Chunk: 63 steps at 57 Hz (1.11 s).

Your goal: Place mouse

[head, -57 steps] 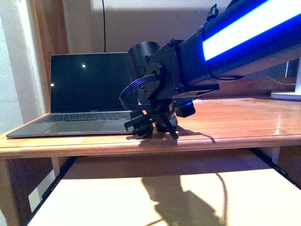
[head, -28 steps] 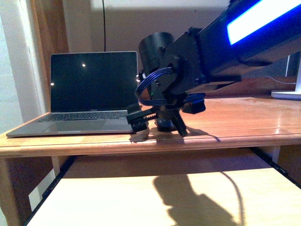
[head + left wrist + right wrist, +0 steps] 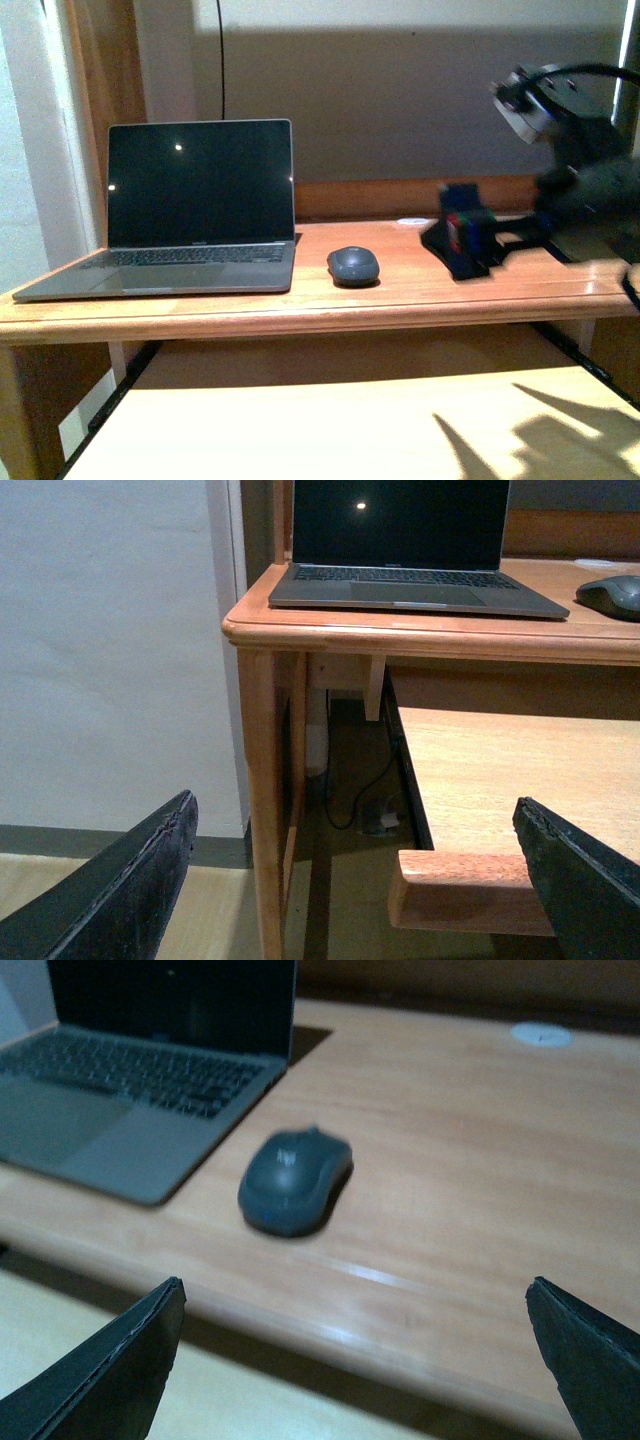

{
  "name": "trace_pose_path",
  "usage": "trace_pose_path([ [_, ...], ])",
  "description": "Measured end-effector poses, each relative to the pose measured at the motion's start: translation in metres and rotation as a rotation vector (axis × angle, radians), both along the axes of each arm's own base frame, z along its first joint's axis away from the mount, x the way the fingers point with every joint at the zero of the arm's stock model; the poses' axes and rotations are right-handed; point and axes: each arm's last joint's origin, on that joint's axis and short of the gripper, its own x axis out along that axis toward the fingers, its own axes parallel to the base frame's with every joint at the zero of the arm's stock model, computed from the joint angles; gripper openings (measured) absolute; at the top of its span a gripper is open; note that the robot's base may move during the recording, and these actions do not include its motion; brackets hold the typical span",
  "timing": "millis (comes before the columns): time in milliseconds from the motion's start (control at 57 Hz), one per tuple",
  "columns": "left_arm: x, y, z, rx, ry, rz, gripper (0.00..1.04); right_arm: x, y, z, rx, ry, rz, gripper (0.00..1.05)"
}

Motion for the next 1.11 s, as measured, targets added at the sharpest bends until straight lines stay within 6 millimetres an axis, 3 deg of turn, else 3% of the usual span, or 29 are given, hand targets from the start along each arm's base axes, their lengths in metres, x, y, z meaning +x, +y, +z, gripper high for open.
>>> trace_pose_path([
  [316, 0.0, 0.0, 0.0, 0.0, 0.0, 0.0, 0.97, -0.068, -0.092, -0.061, 0.029, 0.086, 0.103, 1.04],
  [667, 0.0, 0.0, 0.0, 0.0, 0.0, 0.0, 0.97, -0.118, -0.154, -0.116, 0.058, 0.229, 0.228, 1.04],
  [878, 0.0, 0.0, 0.0, 0.0, 0.0, 0.0, 0.97, -0.14, -0.171, -0.137, 0.012, 0.279, 0.279, 1.04],
  [1106, 0.0, 0.0, 0.0, 0.0, 0.0, 0.0, 0.97, -0.143, -0.156, -0.147, -0.073, 0.214, 0.317, 1.04],
])
